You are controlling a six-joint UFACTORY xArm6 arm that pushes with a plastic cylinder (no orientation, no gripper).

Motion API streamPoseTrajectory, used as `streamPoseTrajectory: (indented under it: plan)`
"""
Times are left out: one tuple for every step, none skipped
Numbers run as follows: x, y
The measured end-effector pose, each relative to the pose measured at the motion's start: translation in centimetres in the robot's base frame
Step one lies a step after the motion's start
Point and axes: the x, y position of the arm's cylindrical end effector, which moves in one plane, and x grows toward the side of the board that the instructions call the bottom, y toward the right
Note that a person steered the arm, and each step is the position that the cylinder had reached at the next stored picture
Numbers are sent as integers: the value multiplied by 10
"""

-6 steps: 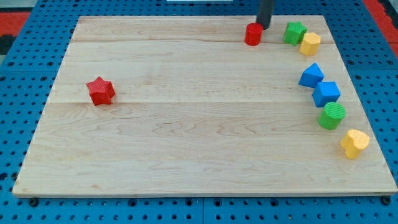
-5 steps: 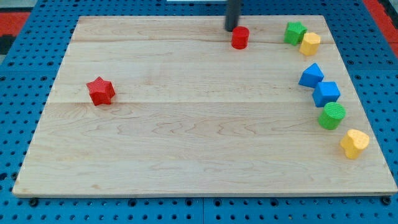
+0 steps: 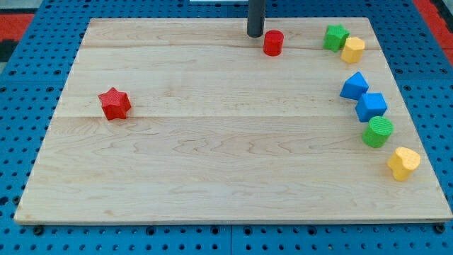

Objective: Move the red circle towards the center

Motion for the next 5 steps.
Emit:
streamPoseTrajectory:
  plan:
    - [-2, 0]
    - [-10, 22]
    - [-28, 61]
    - [15, 53]
    - [44, 13]
